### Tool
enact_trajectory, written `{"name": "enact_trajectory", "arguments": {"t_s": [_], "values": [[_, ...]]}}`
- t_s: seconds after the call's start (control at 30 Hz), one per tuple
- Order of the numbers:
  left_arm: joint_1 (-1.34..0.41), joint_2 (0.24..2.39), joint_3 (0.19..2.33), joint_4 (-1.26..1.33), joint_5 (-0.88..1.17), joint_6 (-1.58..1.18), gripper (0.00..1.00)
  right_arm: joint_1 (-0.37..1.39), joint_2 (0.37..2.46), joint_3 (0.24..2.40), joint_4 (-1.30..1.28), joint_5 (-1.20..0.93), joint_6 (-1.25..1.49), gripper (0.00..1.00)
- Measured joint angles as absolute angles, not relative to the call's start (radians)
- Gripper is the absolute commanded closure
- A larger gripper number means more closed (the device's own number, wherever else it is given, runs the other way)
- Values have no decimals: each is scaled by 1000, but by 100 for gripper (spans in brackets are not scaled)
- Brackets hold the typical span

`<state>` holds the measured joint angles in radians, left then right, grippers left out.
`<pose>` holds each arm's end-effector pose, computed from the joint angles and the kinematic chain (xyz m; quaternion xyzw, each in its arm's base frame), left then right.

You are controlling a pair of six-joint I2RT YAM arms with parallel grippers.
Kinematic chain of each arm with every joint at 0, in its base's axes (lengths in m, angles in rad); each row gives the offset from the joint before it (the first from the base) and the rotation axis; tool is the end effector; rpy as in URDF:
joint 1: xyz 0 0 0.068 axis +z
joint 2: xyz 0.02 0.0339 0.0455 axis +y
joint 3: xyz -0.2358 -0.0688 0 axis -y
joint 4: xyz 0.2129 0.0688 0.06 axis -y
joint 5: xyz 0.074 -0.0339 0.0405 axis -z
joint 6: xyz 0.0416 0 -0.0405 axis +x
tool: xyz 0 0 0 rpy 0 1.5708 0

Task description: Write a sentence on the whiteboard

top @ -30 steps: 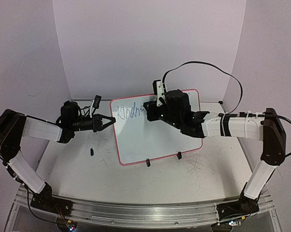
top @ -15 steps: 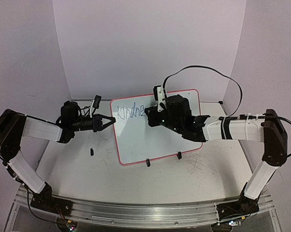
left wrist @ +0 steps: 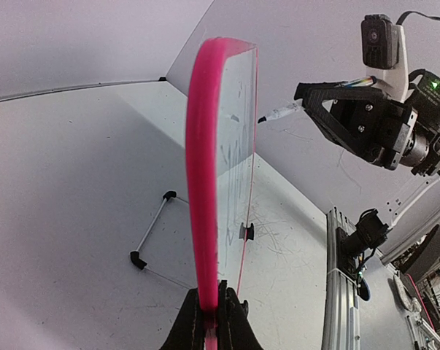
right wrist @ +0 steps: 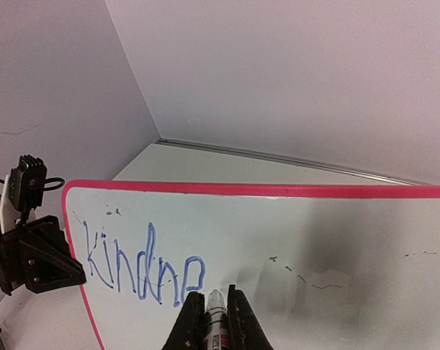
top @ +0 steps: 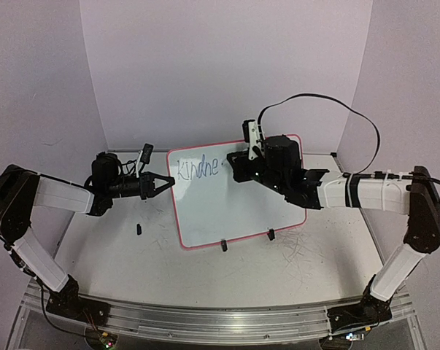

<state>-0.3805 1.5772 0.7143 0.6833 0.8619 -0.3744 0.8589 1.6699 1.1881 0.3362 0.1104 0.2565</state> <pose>0.2714 -0.1426 0.2085 0.2698 0.6967 -0.5127 0.4231 0.2477 0.2801 0.2859 -0.1897 0.7322 0.3101 0.5760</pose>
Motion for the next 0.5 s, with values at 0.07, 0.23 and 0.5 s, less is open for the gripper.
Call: {"name": "enact_trajectory", "arguments": {"t_s": [0.07, 0.23, 0.5], "values": [[-381, 1577, 714, 683, 862, -374, 100, 851, 1670, 1188, 343, 107, 256, 100], [-381, 1577, 714, 683, 863, -374, 100, 847, 1670, 1189, 350, 115, 254, 100], [-381, 1577, 714, 683, 863, -374, 100, 846, 1675, 1191, 351, 130, 252, 100]]}}
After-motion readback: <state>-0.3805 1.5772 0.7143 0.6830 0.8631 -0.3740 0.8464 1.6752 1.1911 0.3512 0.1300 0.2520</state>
